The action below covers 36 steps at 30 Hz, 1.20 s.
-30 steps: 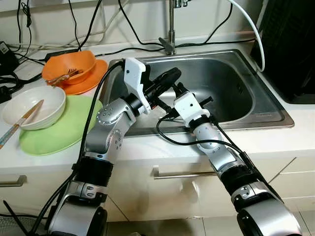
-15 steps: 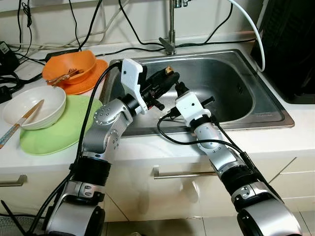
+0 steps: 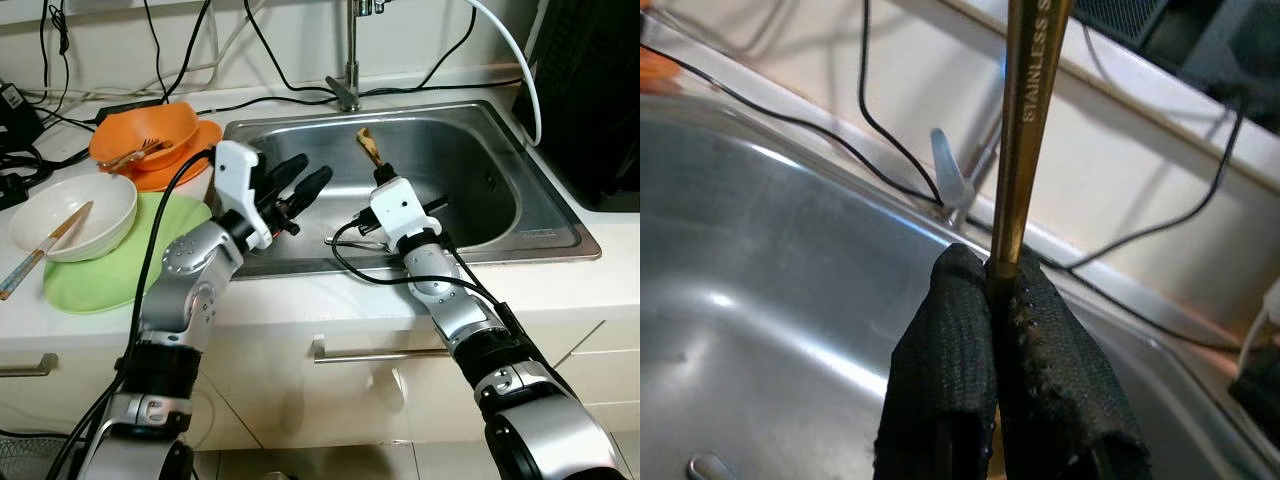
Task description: Kitchen organization
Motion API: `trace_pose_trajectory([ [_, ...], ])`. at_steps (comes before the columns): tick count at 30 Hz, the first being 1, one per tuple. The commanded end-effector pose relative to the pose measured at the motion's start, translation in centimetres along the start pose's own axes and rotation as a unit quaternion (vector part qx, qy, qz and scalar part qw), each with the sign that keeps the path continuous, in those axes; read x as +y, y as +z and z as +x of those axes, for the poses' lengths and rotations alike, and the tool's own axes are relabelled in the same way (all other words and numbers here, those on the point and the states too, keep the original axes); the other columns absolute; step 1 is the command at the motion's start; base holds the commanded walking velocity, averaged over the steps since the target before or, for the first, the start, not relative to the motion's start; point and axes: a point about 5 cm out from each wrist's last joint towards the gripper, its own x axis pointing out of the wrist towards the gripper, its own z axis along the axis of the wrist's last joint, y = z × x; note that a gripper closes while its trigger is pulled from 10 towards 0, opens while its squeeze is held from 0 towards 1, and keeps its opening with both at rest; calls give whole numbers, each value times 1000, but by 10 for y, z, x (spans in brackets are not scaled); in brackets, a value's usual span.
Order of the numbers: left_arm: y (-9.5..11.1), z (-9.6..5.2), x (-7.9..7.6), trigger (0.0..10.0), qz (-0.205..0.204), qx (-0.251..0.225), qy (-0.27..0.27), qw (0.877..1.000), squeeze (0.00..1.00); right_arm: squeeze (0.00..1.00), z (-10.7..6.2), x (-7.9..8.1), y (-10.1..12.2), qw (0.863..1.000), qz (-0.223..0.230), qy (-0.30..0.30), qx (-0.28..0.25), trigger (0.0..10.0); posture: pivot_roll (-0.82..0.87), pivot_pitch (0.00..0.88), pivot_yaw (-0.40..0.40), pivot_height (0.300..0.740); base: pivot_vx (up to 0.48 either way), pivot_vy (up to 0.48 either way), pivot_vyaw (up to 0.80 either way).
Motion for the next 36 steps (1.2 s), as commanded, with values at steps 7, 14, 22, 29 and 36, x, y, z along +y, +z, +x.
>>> trace_pose_trajectory([
  [7,-5,-16,7,10000,5,24,28,999,0,0,5,-16,-15,997,21,-33,66,10000,162,27,133,740,0,0,0],
  [14,-25,-28,0,10000,9,80,29,996,0,0,13,-24,-14,993,58,-40,91,10000,166,26,129,740,0,0,0],
  [22,-54,-44,-9,10000,16,172,9,985,0,0,19,-17,-8,993,71,-22,91,10000,174,7,126,740,0,0,0],
  [29,-59,-46,-10,10000,15,183,19,983,0,0,20,-12,-7,992,77,-10,95,10000,171,0,122,740,0,0,0],
  [36,-60,-43,-15,10000,11,182,13,983,0,0,20,-10,-9,992,79,-2,102,10000,167,0,120,740,0,0,0],
])
